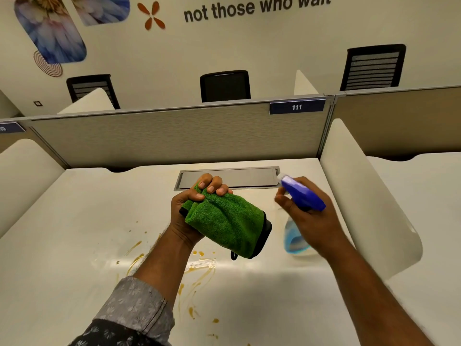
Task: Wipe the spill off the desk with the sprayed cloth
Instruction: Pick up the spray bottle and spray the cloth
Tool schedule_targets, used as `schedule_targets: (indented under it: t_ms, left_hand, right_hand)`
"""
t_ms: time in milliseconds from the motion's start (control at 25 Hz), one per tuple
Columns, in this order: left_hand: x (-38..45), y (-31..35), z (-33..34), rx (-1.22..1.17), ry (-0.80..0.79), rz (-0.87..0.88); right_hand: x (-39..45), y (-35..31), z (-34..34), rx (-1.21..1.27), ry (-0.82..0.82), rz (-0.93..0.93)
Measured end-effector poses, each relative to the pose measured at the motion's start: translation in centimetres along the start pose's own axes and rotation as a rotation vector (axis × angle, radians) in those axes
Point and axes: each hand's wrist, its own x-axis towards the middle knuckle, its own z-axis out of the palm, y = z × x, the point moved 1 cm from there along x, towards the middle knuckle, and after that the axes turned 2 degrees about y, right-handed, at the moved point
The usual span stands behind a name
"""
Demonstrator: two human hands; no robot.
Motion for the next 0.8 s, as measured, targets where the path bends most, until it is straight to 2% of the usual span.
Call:
schedule_targets:
  t_ms: [80, 320, 800]
  left_hand:
    - [0.1, 0.0, 0.4, -0.021, -0.014, 0.004]
    - [0.6, -0.5, 1.2, -0.007, -0.054, 0.025]
    - [0.9, 0.3, 1.0, -0.028, -0.067, 0.057]
  right_hand:
    - [-1.2, -1.2, 1.6, 0.02, -0.036, -0.002]
    - [-3.6, -1.3, 5.5, 0.075, -0.09, 0.167]
    - [-4.5, -0.6, 6.2, 0.055, -0.048, 0.155]
